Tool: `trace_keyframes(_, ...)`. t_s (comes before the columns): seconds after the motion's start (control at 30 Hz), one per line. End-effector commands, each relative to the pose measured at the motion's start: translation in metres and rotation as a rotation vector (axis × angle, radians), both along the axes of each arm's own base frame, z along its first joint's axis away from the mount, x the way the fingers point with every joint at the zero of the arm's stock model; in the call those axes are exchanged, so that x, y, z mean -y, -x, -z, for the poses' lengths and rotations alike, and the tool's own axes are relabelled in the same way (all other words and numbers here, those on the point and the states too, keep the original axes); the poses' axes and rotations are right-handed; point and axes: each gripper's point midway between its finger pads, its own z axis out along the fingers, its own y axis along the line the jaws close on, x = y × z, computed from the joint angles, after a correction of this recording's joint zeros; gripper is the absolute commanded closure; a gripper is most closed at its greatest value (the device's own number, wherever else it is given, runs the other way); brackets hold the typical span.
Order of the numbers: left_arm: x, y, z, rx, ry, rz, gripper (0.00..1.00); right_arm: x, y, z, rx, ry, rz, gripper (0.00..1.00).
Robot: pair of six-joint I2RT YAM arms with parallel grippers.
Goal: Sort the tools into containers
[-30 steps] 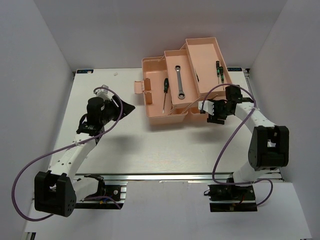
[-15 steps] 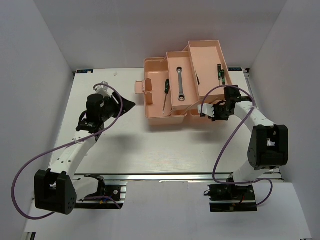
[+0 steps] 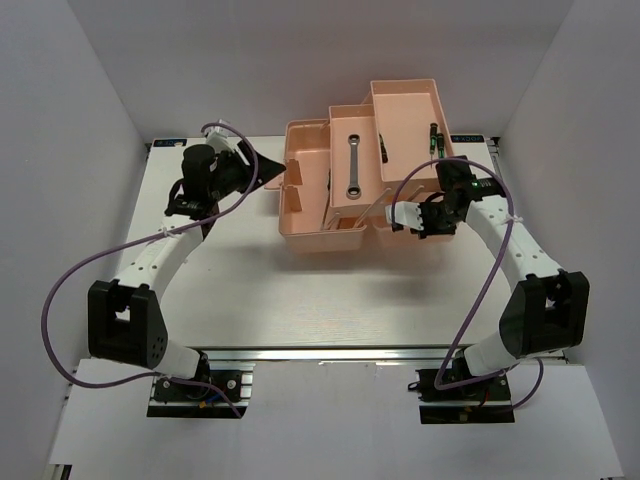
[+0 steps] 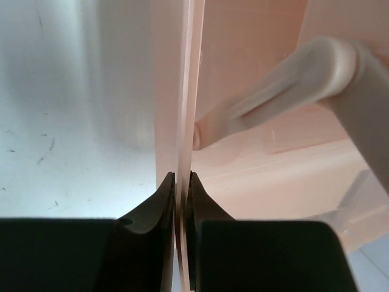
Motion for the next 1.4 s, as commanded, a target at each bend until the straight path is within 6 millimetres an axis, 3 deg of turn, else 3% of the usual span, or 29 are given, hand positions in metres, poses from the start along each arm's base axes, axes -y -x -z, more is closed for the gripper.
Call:
trace_keyframes(0.0,0.013,-0.002,-0.035,0.095,0.03,0.059,0.39,-0.04,-0.067,-0.117,0.426,-0.11,-0.125,1.0)
trace_keyframes(0.33,0.015,0.004,-0.021,0.07,0.033,0.067,0.39,-0.022,-0.064,-0.04,0.275,0.09,-0.1,1.0)
trace_keyframes(0.47,0.016,0.004,-0.019,0.065,0.037,0.074,0.39,-0.019,-0.067,-0.038,0.251,0.141,-0.082,1.0)
trace_keyframes(0.6,0.018,0.006,-0.019,0.063,0.043,0.082,0.39,-0.016,-0.066,-0.022,0.23,0.22,-0.057,1.0)
trace_keyframes(0.8,0.021,0.007,-0.013,0.049,0.043,0.094,0.39,-0.017,-0.072,-0.028,0.232,0.281,-0.019,1.0)
trace_keyframes(0.83,0.021,0.007,-0.012,0.046,0.044,0.095,0.39,-0.017,-0.071,-0.024,0.221,0.28,-0.01,0.97)
trace_keyframes(0.87,0.022,0.008,-0.011,0.045,0.047,0.099,0.39,-0.017,-0.07,-0.02,0.212,0.274,-0.003,0.84)
trace_keyframes(0.93,0.022,0.009,-0.011,0.044,0.046,0.099,0.39,-0.02,-0.066,-0.014,0.194,0.256,-0.001,0.73)
trace_keyframes(0.97,0.022,0.009,-0.011,0.044,0.046,0.098,0.39,-0.023,-0.063,-0.011,0.179,0.228,0.005,0.61)
trace_keyframes(1.07,0.021,0.012,-0.01,0.039,0.04,0.097,0.39,-0.031,-0.05,-0.005,0.147,0.161,-0.011,0.45)
trace_keyframes(1.27,0.021,0.012,-0.008,0.035,0.034,0.099,0.39,-0.049,-0.017,-0.016,0.118,-0.001,-0.078,0.4)
trace_keyframes(1.37,0.021,0.011,-0.01,0.038,0.037,0.099,0.39,-0.059,0.025,-0.022,0.036,-0.099,-0.188,0.4)
